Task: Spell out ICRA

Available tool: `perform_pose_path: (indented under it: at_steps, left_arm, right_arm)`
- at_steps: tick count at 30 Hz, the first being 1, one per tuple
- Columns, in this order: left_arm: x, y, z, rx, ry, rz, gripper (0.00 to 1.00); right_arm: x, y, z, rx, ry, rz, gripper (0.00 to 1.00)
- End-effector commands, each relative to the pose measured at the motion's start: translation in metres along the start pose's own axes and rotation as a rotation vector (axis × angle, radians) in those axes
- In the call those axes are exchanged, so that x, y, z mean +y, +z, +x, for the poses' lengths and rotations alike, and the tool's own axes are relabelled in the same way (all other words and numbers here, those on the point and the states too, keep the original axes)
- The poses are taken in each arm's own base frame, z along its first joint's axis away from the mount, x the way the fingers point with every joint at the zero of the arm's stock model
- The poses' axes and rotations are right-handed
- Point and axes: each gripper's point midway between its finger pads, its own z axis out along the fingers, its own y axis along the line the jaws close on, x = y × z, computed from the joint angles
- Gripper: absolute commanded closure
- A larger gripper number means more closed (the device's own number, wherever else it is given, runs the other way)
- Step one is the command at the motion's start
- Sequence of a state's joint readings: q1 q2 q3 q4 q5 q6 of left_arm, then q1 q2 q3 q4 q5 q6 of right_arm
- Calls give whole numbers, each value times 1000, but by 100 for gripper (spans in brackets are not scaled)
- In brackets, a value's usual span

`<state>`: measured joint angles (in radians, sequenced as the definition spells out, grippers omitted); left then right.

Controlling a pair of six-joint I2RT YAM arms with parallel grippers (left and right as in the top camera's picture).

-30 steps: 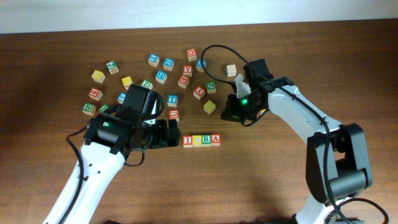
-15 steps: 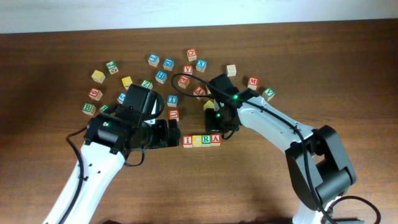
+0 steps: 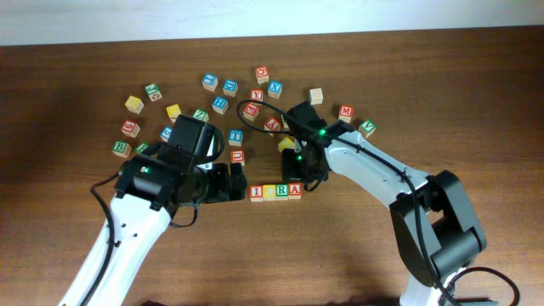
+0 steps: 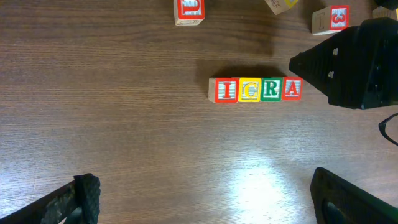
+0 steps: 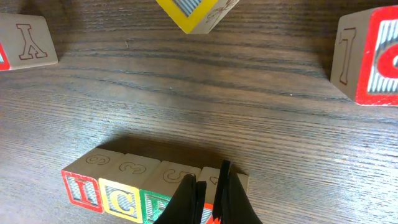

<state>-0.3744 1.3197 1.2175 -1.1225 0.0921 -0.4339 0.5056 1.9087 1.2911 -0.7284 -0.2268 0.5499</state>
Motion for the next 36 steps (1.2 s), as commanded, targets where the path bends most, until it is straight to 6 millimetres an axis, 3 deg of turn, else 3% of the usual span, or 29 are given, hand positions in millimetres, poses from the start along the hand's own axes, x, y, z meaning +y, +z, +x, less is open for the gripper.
perform_pose_path:
  at_steps: [1,10,18,36]
  left_arm:
    - [-1,-5,-3,-19,6,-2,1]
    - [-1,-5,-3,-19,6,-2,1]
    - [-1,-5,-3,-19,6,-2,1]
    - [0,-5,-3,-19,6,-2,1]
  right_arm:
    - [-1,6,6,23,8,3,96]
    - [3,6,-7,-32,-4,-8,96]
    - [-4,12,8,19,8,5,96]
    - [4,12,11,38,6,-42,96]
